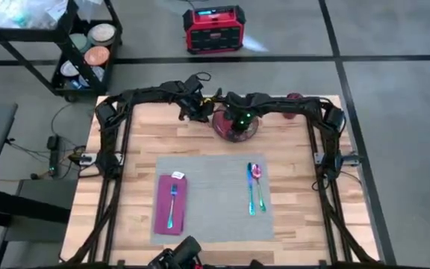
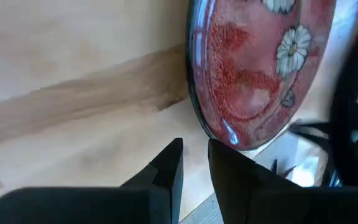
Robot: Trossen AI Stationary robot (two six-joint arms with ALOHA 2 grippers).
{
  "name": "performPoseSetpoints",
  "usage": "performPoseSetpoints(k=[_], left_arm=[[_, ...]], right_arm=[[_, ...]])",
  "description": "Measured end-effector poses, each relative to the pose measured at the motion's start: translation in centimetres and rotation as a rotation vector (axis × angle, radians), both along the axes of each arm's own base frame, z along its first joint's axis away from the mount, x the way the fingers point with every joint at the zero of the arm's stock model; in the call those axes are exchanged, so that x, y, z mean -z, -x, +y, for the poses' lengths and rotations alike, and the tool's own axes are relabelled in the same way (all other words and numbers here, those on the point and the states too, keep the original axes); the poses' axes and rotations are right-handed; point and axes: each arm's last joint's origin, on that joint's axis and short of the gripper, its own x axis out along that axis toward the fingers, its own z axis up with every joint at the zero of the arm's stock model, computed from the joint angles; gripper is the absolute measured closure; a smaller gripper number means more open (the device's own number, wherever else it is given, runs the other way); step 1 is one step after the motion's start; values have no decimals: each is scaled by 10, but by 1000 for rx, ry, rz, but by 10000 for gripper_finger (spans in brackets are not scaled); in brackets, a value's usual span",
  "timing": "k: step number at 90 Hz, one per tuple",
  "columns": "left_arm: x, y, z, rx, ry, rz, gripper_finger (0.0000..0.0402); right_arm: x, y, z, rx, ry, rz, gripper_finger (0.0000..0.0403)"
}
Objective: Set table place
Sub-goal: Put the red plate on the gray table mat
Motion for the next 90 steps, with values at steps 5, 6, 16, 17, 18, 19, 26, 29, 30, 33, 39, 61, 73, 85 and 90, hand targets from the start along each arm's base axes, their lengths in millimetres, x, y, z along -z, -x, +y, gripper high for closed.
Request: performPoseSetpoints(k=[5,6,16,17,18,19,26,29,30,33,39,61,73,85,90], left_arm=[[-1,0,2,-23,-2,-5,342],[-1,0,3,-29,-5,-5,342],[-4,-5,8,-82,-42,-47,342],[-4,-5,8,-86,-46,-55,342],[-5,-6,9,-88,-51,-64,342],[-5,-7,10,-90,-57,-72,342],[-9,-12,11,-94,-90,-120,342],[-10,-14,10,-98,-102,-134,340],[-10,-15,10,-97,-107,-139,339],[-10,-18,10,-99,-114,-152,337],[-8,-20,8,-110,-108,-147,330],[6,-17,0,-109,-90,-85,290],[15,-13,-4,-125,-65,-56,263],[18,-13,-4,-168,-61,-55,241],[19,-14,-4,-198,-62,-72,235]], right_arm=[[-9,6,-6,24,9,-10,403],[-11,8,-7,29,10,-11,403],[-29,22,-17,73,27,-33,403],[-31,23,-17,77,29,-36,403],[-32,24,-18,80,31,-38,403],[-34,26,-19,83,31,-39,403],[-43,34,-22,101,37,-48,403],[-48,37,-23,105,44,-57,403],[-49,38,-23,105,46,-59,403],[-53,41,-24,103,53,-64,403],[-58,47,-26,101,61,-67,403],[-71,56,-24,47,73,-94,403],[-72,56,-23,23,47,-115,403],[-72,56,-22,5,48,-108,403],[-72,57,-22,-3,47,-102,403]])
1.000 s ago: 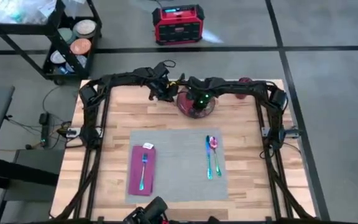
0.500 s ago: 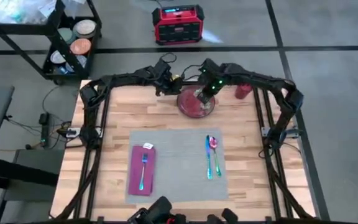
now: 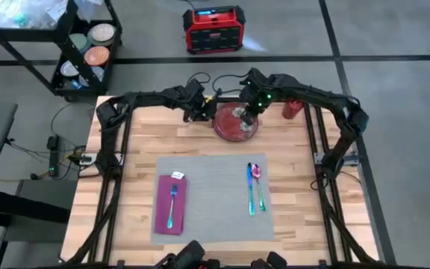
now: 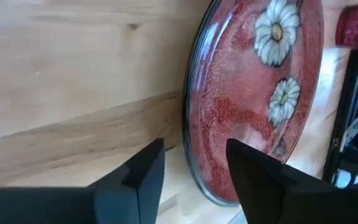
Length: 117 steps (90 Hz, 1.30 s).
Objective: Set table place
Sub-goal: Put the red plate on the gray table mat
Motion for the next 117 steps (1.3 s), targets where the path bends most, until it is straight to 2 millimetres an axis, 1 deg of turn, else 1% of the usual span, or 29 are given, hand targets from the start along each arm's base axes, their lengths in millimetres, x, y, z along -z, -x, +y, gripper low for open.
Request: performPoseSetpoints(k=[9,16,27,30,33,39,51,57,64,86,98,110,117], left_arm=[[5,-1,-1,-59,11,-42,230],[12,-1,-8,-83,43,-45,230],[34,-9,-19,-61,90,-43,230],[32,-12,-21,-71,81,-25,230],[31,-15,-21,-78,55,-34,230],[30,-19,-22,-94,54,-67,230],[31,-20,-23,-123,96,-67,234],[31,-19,-22,-135,93,-59,246],[32,-18,-22,-145,94,-44,273],[33,-16,-24,-128,84,-11,385],[34,-15,-24,-123,89,-9,395],[34,-13,-23,-119,133,-14,397],[30,-11,-24,-100,147,-14,398]], right_arm=[[1,1,1,-3,-7,11,403],[1,2,1,-15,-8,19,403],[1,2,2,-31,-22,18,403],[1,2,2,-32,-23,19,403],[1,2,3,-33,-23,18,403],[1,2,3,-33,-23,17,403],[1,2,3,-33,-24,18,403],[1,2,3,-32,-24,18,403],[1,2,3,-28,-26,19,403],[1,2,3,-27,-27,21,403],[2,3,4,-31,-32,30,403],[3,6,5,-47,-41,56,403],[3,8,6,-46,-55,78,403]])
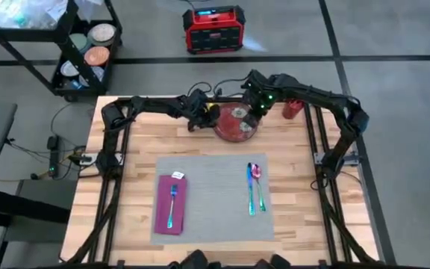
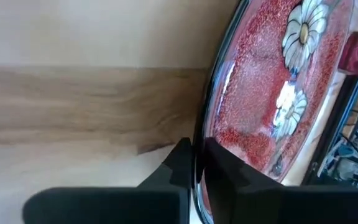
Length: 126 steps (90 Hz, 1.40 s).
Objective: Set table place
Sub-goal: Put the red plate on the gray table mat
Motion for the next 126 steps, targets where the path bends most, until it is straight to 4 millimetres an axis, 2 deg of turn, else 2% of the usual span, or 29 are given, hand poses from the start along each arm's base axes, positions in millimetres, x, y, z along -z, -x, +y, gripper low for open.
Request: performPoseSetpoints(k=[14,24,49,67,78,95,109,118,126], left_arm=[[-21,0,-1,-7,-27,-68,401],[-33,1,-9,-6,-19,-58,402],[-61,3,-45,51,-4,8,402],[-94,6,-58,4,-86,-35,402],[-101,14,-69,21,-78,25,401],[-114,15,-103,132,-91,55,401],[-122,16,-140,146,-82,24,401],[-124,26,-169,141,-54,36,401],[-115,39,-193,119,-24,55,401]], right_arm=[[-2,6,2,1,-6,39,403],[-8,13,6,7,16,80,403],[-44,42,18,27,138,86,403],[-71,64,27,70,196,13,403],[-84,76,34,90,242,-13,403],[-97,87,43,97,271,-49,403],[-97,89,45,95,263,-38,403],[-96,91,46,93,250,-21,403],[-96,92,47,91,240,-6,403]])
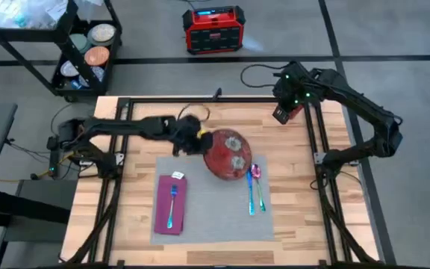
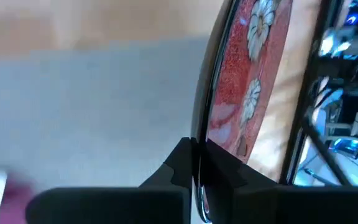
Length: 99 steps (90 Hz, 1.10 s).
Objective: Set table place
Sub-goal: Put the red plate on the gray table mat
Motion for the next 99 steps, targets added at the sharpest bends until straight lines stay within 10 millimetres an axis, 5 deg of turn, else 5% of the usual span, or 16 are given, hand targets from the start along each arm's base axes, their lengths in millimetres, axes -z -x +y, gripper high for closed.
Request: performPoseSetpoints(k=[15,32,47,99], left_arm=[[19,13,-38,-60,69,-50,401],[29,8,-60,-60,112,-177,401],[35,13,-81,-83,138,-115,401],[63,19,-100,-48,222,-88,401]], right_arm=[[0,1,1,-3,-5,8,403],[1,1,2,-7,-12,10,403],[2,1,6,-23,-38,39,403],[2,-7,19,-86,-43,46,403]])
